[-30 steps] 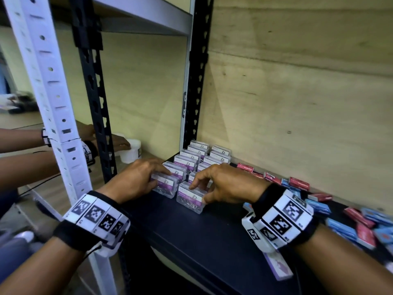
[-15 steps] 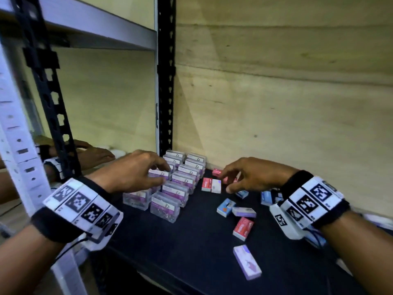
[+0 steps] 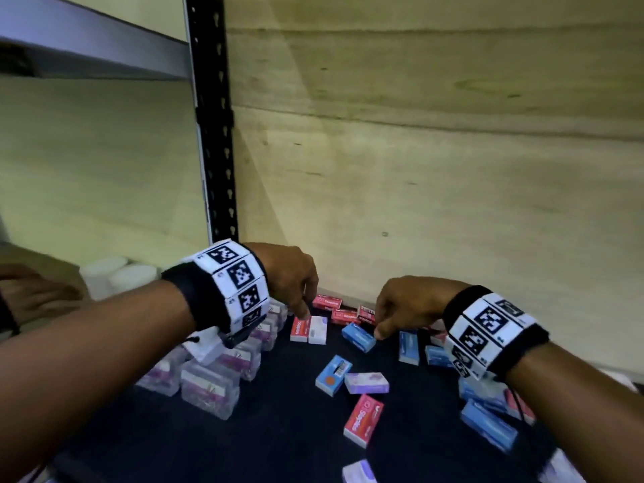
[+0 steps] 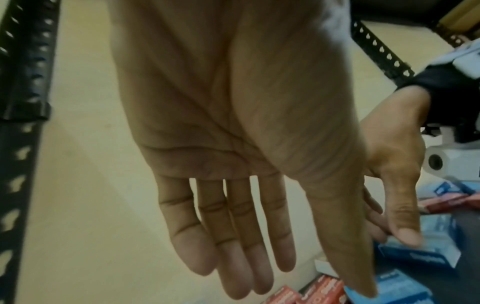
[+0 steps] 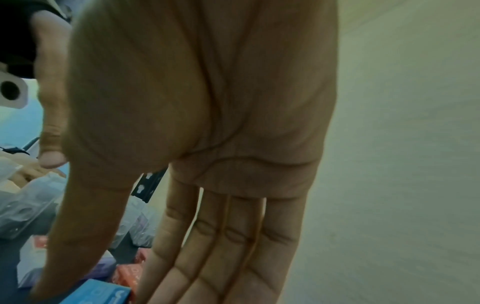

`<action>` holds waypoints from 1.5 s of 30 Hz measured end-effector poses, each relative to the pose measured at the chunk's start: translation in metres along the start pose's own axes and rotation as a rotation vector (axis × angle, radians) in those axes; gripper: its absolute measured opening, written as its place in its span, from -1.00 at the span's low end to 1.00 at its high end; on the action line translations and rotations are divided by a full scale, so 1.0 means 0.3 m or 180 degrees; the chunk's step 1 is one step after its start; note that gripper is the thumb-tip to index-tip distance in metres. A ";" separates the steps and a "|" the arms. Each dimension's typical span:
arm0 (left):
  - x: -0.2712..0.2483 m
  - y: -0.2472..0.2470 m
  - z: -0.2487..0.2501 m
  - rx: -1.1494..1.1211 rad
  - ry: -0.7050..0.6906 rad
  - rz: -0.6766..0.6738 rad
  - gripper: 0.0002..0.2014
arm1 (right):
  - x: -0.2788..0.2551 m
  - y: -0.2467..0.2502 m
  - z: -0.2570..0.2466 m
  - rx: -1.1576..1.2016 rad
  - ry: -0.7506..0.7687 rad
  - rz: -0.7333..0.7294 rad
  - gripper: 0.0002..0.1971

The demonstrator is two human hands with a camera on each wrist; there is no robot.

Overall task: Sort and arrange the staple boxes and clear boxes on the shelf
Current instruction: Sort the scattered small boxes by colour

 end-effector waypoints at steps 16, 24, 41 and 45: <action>0.306 -0.123 0.027 0.0248 -0.0025 -0.0997 -0.57 | 0.142 -0.066 -0.065 -0.0460 -0.0113 -0.0438 -0.53; 0.271 -0.082 0.062 0.0367 -0.0168 -0.0727 -0.66 | 0.050 -0.034 -0.022 -0.0283 0.0101 -0.0255 -0.59; 0.073 -0.006 0.282 0.0234 -0.0687 -0.0072 -0.48 | -0.221 -0.166 0.107 -0.0021 -0.0095 -0.0254 -0.59; 0.042 -0.002 0.321 0.0234 -0.0849 0.0131 -0.47 | -0.255 -0.133 0.135 0.0377 -0.0074 -0.0029 -0.62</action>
Point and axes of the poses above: each hand's wrist, its own x-axis towards the middle knuckle, its own y-axis out of the back of the hand, z = x × y, the point moved 4 cm from there along x, towards the middle knuckle, and after that the axes turned 7 degrees about -y, right-handed, at the moved point
